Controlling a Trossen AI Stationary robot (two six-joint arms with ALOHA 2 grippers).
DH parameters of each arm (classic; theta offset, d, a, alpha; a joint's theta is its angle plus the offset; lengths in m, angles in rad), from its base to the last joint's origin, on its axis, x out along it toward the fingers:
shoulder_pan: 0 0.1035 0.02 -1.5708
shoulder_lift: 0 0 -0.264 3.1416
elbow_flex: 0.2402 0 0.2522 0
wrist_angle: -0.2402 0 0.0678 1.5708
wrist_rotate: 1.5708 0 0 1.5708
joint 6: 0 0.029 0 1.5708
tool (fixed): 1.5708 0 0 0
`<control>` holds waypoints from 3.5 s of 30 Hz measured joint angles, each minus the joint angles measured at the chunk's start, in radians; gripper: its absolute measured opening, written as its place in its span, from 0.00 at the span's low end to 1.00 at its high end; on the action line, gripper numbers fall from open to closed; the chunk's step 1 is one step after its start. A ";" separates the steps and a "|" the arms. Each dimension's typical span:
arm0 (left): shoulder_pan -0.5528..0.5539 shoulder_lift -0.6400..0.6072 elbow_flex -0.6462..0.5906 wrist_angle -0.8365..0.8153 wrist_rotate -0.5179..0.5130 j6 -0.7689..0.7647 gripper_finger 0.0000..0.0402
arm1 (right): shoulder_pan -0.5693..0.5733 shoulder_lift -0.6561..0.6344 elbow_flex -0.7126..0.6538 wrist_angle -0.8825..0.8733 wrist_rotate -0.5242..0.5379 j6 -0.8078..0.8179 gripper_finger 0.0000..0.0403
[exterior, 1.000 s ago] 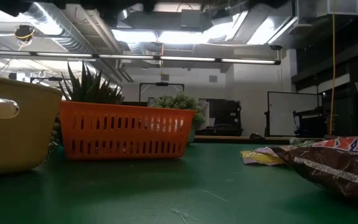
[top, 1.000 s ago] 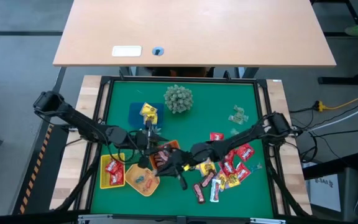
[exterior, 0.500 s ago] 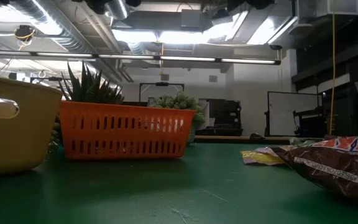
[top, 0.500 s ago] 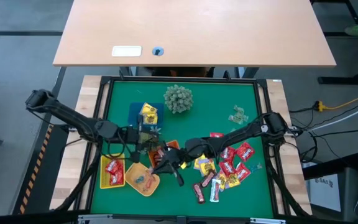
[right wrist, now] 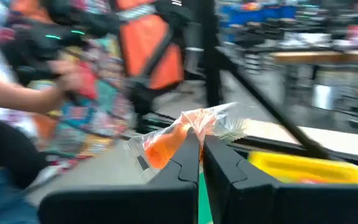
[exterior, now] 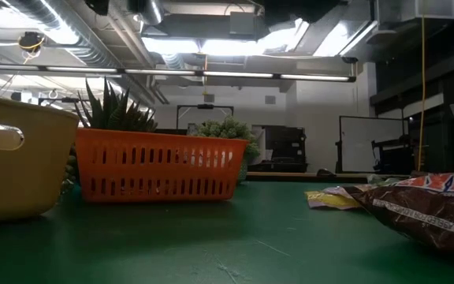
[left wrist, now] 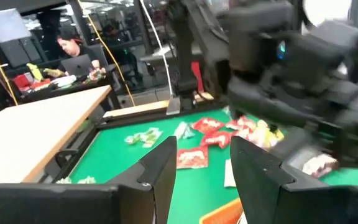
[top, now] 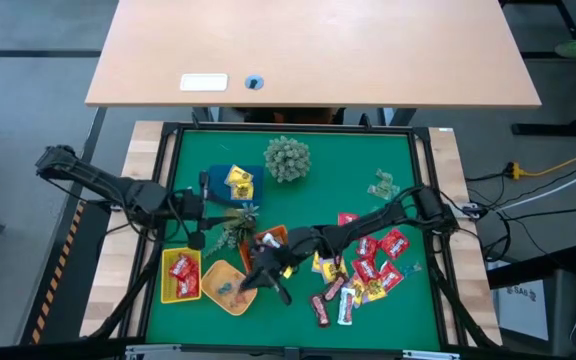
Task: Sort candy
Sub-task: Put the orange gummy into the light orange bin, then put the red candy into the yellow bin
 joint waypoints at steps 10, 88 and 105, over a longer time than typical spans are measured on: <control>0.000 -0.053 0.000 -0.010 0.004 -0.034 0.34 | -0.046 0.121 0.146 0.001 -0.215 0.121 0.02; 0.000 0.163 -0.003 0.015 0.043 -0.139 0.34 | -0.088 -0.565 -0.175 -1.638 0.353 -0.131 0.45; 0.001 0.164 -0.003 0.067 0.039 -0.139 0.34 | -0.239 -0.609 -0.622 -1.416 0.343 0.036 0.45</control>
